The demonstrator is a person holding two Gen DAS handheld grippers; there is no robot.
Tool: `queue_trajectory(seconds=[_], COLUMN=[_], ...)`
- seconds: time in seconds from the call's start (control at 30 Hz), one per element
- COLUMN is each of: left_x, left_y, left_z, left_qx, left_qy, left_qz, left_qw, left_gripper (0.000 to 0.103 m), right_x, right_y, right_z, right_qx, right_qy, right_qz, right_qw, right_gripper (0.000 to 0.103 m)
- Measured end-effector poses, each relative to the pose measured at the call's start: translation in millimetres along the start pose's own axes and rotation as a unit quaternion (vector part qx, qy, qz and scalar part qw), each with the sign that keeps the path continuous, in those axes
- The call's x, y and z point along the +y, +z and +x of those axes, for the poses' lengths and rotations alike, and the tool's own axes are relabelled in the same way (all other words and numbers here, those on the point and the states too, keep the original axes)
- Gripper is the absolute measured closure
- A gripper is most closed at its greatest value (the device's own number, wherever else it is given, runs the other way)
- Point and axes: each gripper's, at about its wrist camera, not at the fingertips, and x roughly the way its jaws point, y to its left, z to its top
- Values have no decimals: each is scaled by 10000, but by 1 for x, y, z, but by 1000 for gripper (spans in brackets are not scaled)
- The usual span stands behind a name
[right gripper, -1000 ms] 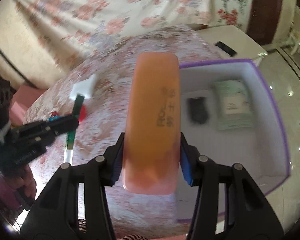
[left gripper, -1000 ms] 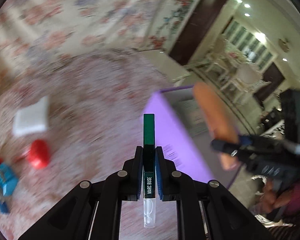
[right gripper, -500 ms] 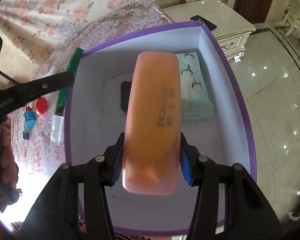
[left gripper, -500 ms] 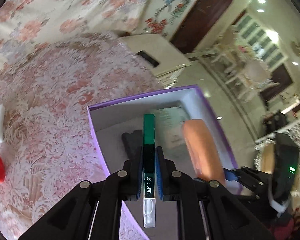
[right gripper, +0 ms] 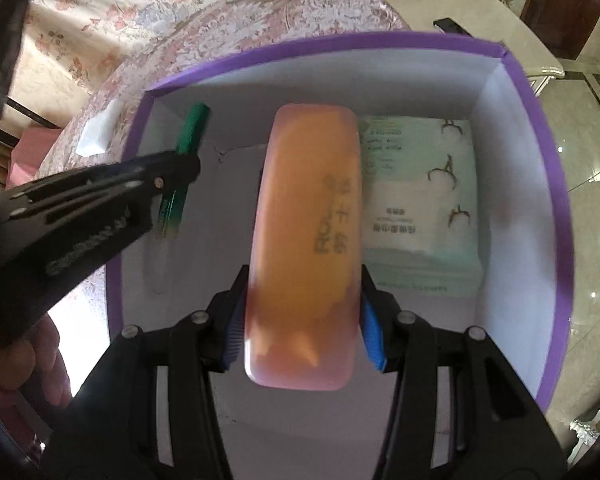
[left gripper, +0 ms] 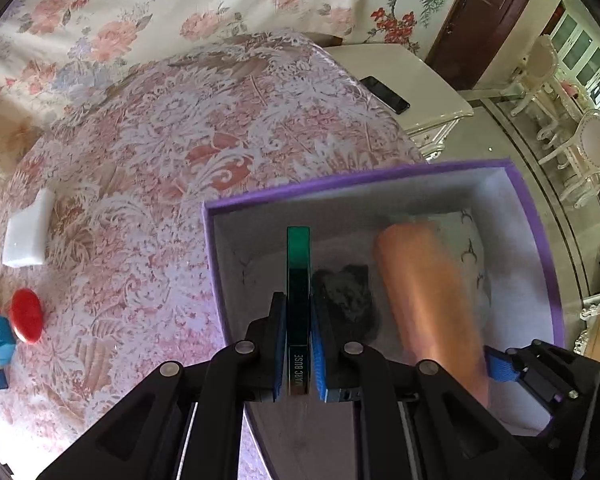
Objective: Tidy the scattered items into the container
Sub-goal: 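Open both tools to drop the green tube and orange soap box into the box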
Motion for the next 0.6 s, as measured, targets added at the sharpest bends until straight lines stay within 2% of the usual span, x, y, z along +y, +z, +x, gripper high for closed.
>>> queue_trajectory(seconds=[0.13,0.2,0.3,0.37,0.43,0.6], left_x=[-7,-9,-15,-23,-27,-19], left_y=[3,3,1,-1,-3,-8], left_z=[8,8,7,3,-1,-19], left_qx=[84,79,67,-8,-52,-287], left_qy=[139,201,82,48,-57,-345], left_qz=[143,208,308,445,510,368], left_qw=[9998,9995,9995,9990,9987,9983], left_gripper=[89,84,60,31,20,17], right_x=[-3,-5,-11,-15,-18,-25], right_y=[6,8,12,13,12,4], right_z=[9,12,14,14,12,5], right_qx=[32,32,46,73,55,-19], right_qy=[1,2,-6,43,50,152], right_qz=[22,59,135,200,276,428], right_qw=[10000,10000,9999,9998,9996,9990], right_gripper=[51,51,50,47,47,46])
